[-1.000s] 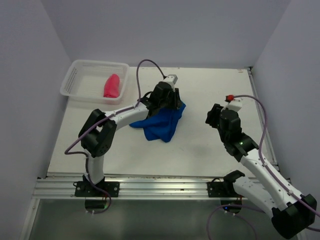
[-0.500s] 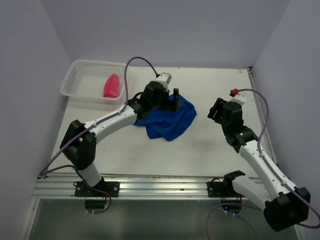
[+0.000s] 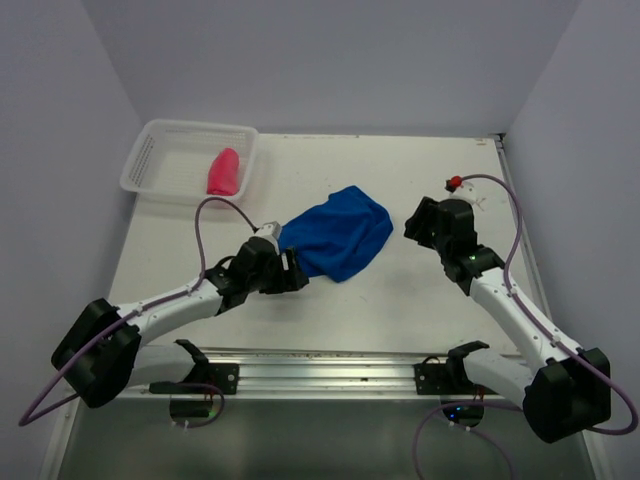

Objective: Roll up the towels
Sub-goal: Move the towel to the center of the board, then flatten the towel

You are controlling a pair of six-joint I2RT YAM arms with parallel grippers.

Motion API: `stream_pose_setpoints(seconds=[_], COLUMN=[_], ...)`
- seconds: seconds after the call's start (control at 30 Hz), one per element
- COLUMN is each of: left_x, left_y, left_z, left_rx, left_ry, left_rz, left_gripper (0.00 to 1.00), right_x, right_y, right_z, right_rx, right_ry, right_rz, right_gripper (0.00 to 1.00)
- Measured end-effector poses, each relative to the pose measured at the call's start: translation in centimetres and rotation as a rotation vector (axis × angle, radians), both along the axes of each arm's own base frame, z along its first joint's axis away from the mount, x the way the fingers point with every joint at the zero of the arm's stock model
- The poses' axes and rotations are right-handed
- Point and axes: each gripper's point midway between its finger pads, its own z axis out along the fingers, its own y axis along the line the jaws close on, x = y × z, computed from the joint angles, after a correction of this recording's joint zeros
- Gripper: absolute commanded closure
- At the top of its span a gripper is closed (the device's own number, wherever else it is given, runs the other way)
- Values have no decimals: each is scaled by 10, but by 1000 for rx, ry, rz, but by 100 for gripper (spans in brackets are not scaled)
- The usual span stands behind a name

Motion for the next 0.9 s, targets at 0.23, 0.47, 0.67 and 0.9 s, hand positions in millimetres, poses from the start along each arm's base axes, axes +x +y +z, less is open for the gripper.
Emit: stream_pose_setpoints(seconds=[0.23,0.47,0.67,0.9], left_x=[-7,-4,9,24], left_y=[-1,-1,-4,-13], left_z=[-26,-47,-47,-49], left_rx=[-31,2,9,21], left_ry=[84,129,110,106], left_rz=[48,72,100,116], left_gripper=[35,43,46,47], right_x=[1,-1,-2,-3], right_y=[4,6,4,2], right_z=[-1,-7,-8,-6], right_rx=[19,23,26,27], right_ry=[-7,3,-6,-20], right_rz=[14,25,20,17], right_gripper=[43,43,43,43])
